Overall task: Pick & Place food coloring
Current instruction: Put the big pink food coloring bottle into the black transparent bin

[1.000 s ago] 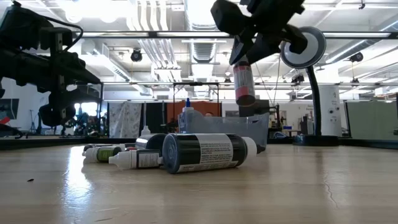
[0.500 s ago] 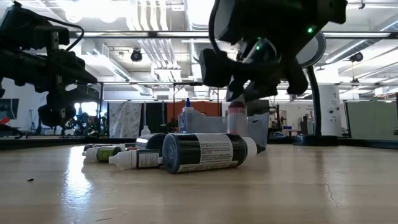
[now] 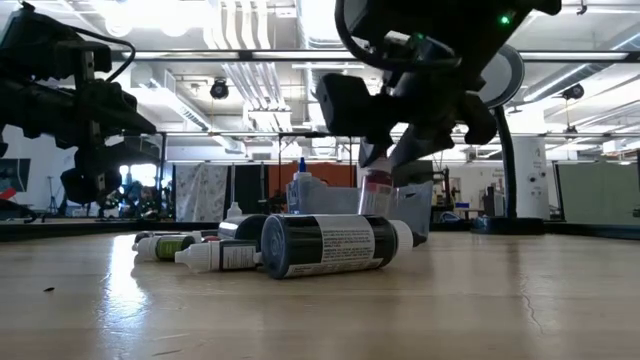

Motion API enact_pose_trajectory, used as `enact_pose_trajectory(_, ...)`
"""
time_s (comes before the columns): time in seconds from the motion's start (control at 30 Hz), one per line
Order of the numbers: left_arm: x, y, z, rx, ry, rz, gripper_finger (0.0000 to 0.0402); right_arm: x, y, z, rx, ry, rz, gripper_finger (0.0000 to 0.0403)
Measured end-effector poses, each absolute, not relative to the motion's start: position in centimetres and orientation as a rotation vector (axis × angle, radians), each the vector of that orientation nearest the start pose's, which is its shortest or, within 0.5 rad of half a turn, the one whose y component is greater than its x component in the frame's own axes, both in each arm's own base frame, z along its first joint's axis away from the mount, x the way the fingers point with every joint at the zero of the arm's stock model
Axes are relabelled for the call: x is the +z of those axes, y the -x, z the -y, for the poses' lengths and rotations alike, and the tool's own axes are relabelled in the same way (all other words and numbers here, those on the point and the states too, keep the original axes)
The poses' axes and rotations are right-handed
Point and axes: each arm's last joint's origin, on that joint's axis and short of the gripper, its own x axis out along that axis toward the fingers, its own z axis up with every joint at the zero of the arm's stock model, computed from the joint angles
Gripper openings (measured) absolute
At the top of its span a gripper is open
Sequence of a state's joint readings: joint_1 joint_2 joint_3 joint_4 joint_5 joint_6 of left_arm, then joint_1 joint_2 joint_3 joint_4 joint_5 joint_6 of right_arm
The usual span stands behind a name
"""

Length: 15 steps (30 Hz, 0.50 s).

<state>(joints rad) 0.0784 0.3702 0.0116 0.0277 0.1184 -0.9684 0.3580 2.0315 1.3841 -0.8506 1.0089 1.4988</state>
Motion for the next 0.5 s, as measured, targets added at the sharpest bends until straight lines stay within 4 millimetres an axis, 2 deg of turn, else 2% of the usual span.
enact_pose_trajectory(0.13,13.8,-11.6,-0.6,0.122,0.99,-0.323,0.0151,16.1,-36.0,-10.9,-1.122,-0.371,-0.525,0.0201)
enact_pose_trajectory(0.33,13.8,-11.6,-0.6,0.122,0.989,-0.323,0.0151,18.8,-35.6,-10.7,-1.094,-0.398,-0.501,0.0231)
enact_pose_trajectory(0.5,13.8,-11.6,-0.6,0.121,0.991,-0.323,0.0151,20.7,-34.5,-10.2,-1.091,-0.384,-0.527,0.0252)
